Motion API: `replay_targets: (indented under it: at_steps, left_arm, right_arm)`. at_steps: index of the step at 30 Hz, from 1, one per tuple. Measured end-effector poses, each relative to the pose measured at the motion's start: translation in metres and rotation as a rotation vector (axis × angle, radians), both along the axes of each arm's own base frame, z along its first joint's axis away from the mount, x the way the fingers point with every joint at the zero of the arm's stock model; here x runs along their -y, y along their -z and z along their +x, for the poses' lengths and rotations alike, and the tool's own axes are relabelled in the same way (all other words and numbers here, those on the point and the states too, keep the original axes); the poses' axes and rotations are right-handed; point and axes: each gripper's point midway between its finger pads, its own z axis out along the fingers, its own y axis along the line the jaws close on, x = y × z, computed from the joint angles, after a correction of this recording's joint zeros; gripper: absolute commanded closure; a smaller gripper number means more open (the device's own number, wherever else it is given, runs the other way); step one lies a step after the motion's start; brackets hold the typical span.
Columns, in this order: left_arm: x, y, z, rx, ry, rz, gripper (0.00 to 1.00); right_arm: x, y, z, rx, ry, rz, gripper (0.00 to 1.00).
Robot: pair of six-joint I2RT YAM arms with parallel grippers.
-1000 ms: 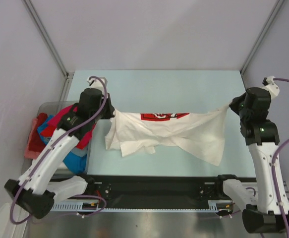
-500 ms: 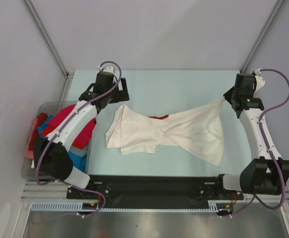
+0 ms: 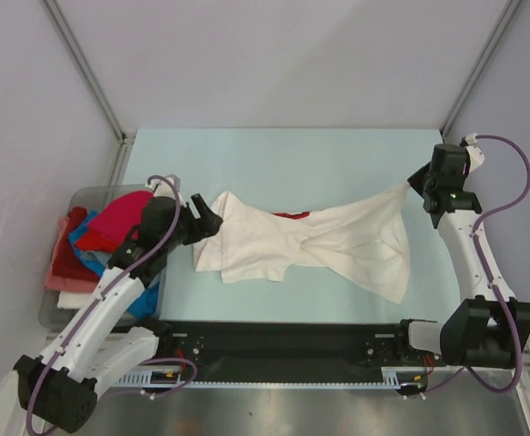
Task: Fold and stack the t-shirts
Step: Flatten the tshirt out
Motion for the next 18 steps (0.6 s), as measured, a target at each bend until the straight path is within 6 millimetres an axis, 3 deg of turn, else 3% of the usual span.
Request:
replay_targets:
  at_steps: [6,14,18]
  left_arm:
    - [0.011,0.047,-0.047,-0.11,0.05,-0.029,0.22]
    - [0.008,0.118,-0.079,-0.284,0.034,-0.023,0.35]
    - [0.013,0.142,-0.089,-0.352,0.053,-0.014,0.41]
  right_arm:
    - [-0.003,0.005,-0.001,0.0,0.021,0.047,1.0]
    - [-0.005,0.025,-0.009,-0.039,0.075,0.118,1.0]
    - [-0.006,0.041,-0.015,-0.077,0.087,0.133,1.0]
